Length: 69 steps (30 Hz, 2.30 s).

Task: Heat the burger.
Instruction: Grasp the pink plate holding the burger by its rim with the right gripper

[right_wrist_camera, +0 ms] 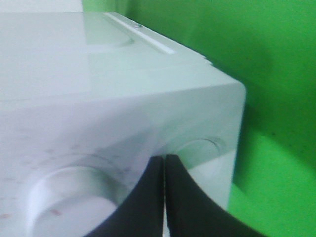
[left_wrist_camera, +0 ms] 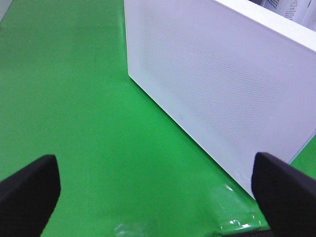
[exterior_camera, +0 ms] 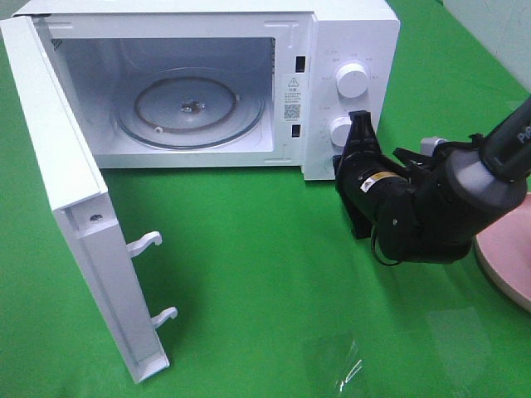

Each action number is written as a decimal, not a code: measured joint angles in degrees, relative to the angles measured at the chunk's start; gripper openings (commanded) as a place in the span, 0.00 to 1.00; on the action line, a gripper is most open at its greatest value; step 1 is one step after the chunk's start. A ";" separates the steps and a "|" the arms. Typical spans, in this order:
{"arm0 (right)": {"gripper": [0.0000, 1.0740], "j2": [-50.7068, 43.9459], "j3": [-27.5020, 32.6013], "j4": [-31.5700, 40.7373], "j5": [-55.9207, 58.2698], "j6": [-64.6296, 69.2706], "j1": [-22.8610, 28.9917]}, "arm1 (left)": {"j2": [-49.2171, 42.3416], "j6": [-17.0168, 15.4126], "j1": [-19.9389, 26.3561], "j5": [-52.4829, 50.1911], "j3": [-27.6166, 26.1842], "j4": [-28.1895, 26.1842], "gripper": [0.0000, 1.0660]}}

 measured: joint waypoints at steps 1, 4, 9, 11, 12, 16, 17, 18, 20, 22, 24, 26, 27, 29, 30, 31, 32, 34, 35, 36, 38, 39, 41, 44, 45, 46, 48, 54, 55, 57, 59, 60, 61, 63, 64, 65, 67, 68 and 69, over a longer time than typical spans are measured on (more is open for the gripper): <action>0.00 0.00 0.00 0.00 0.00 0.00 0.00 | 0.00 0.00 0.00 0.00 0.00 0.00 0.92; 0.00 -3.32 2.18 0.11 0.17 0.00 -0.40 | 0.00 0.00 0.00 0.00 0.00 0.00 0.92; 0.00 -7.10 5.04 0.23 2.18 -1.15 -0.52 | 0.00 0.00 0.00 0.00 0.00 0.00 0.92; 0.00 -8.82 6.42 -0.23 3.04 -2.29 -0.52 | 0.00 0.00 0.00 0.00 0.00 0.00 0.92; 0.00 -10.60 7.56 -0.74 4.07 -3.44 -0.52 | 0.00 0.00 0.00 0.00 0.00 0.00 0.92; 0.00 -14.67 8.71 -1.72 7.79 -7.85 -0.57 | 0.00 0.00 0.00 0.00 0.00 0.00 0.92; 0.00 -14.67 8.71 -1.72 7.79 -7.85 -0.57 | 0.00 0.00 0.00 0.00 0.00 0.00 0.92; 0.00 -15.87 8.88 -1.72 8.88 -9.22 -0.57 | 0.00 0.00 0.00 0.00 0.00 0.00 0.92; 0.00 -18.33 8.88 -1.72 12.03 -13.29 -0.57 | 0.00 0.00 0.00 0.00 0.00 0.00 0.92; 0.01 -20.51 8.88 -1.83 14.95 -17.13 -0.57 | 0.00 0.00 0.00 0.00 0.00 0.00 0.92; 0.02 -22.63 8.94 -1.95 17.13 -21.14 -0.57 | 0.00 0.00 0.00 0.00 0.00 0.00 0.92; 0.02 -24.81 8.94 -2.06 19.60 -25.50 -0.57 | 0.00 0.00 0.00 0.00 0.00 0.00 0.92; 0.02 -26.47 8.94 -2.06 22.00 -29.28 -0.57 | 0.00 0.00 0.00 0.00 0.00 0.00 0.92; 0.02 -27.73 8.94 -2.06 23.43 -31.34 -0.57 | 0.00 0.00 0.00 0.00 0.00 0.00 0.92; 0.02 -27.73 8.94 -2.06 23.43 -31.34 -0.57 | 0.00 0.00 0.00 0.00 0.00 0.00 0.92; 0.02 -29.56 8.94 -2.06 26.30 -35.41 -0.57 | 0.00 0.00 0.00 0.00 0.00 0.00 0.92; 0.02 -29.56 8.94 -2.06 26.30 -35.41 -0.57 | 0.00 0.00 0.00 0.00 0.00 0.00 0.92; 0.03 -31.40 8.94 -2.12 29.05 -39.53 -0.57 | 0.00 0.00 0.00 0.00 0.00 0.00 0.92; 0.03 -33.00 8.94 -2.12 31.68 -43.20 -0.57 | 0.00 0.00 0.00 0.00 0.00 0.00 0.92; 0.03 -33.00 8.94 -2.12 31.68 -43.20 -0.57 | 0.00 0.00 0.00 0.00 0.00 0.00 0.92; 0.04 -34.38 8.94 -2.12 34.61 -46.87 -0.57 | 0.00 0.00 0.00 0.00 0.00 0.00 0.92; 0.04 -35.47 8.94 -2.12 37.99 -50.48 -0.57 | 0.00 0.00 0.00 0.00 0.00 0.00 0.92; 0.04 -36.38 8.94 -2.12 41.08 -53.92 -0.57 | 0.00 0.00 0.00 0.00 0.00 0.00 0.92; 0.04 -37.47 8.94 -2.18 47.04 -59.53 -0.57 | 0.00 0.00 0.00 0.00 0.00 0.00 0.92; 0.04 -37.47 8.94 -2.18 47.04 -59.53 -0.57 | 0.00 0.00 0.00 0.00 0.00 0.00 0.92; 0.04 -37.64 8.94 -2.18 49.79 -61.48 -0.63 | 0.00 0.00 0.00 0.00 0.00 0.00 0.92; 0.04 -37.64 8.82 -2.35 52.60 -63.37 -0.92 | 0.00 0.00 0.00 0.00 0.00 0.00 0.92; 0.05 -37.64 5.73 -6.99 61.65 -65.60 -3.55 | 0.00 0.00 0.00 0.00 0.00 0.00 0.92; 0.05 -37.70 4.01 -10.14 66.00 -65.60 -4.93 | 0.00 0.00 0.00 0.00 0.00 0.00 0.92; 0.06 -37.76 2.98 -11.97 68.24 -65.60 -5.56 | 0.00 0.00 0.00 0.00 0.00 0.00 0.92; 0.07 -37.87 1.20 -15.36 72.25 -65.78 -6.36 | 0.00 0.00 0.00 0.00 0.00 0.00 0.92; 0.07 -37.87 1.20 -15.36 72.25 -65.78 -6.36 | 0.00 0.00 0.00 0.00 0.00 0.00 0.92; 0.09 -37.87 -0.69 -19.31 75.97 -65.95 -6.59 | 0.00 0.00 0.00 0.00 0.00 0.00 0.92; 0.12 -37.87 -2.35 -23.09 79.87 -66.06 -6.65 | 0.00 0.00 0.00 0.00 0.00 0.00 0.92; 0.18 -37.87 -3.67 -26.01 82.79 -66.23 -6.65 | 0.00 0.00 0.00 0.00 0.00 0.00 0.92; 0.18 -37.87 -3.67 -26.01 82.79 -66.23 -6.65 | 0.00 0.00 0.00 0.00 0.00 0.00 0.92; 0.28 -37.87 -4.64 -28.59 84.51 -66.86 -6.65 | 0.00 0.00 0.00 0.00 0.00 0.00 0.92; 0.43 -37.87 -5.04 -30.88 85.83 -67.67 -6.65 | 0.00 0.00 0.00 0.00 0.00 0.00 0.92; 0.43 -37.87 -5.04 -30.88 85.83 -67.67 -6.65 | 0.00 0.00 0.00 0.00 0.00 0.00 0.92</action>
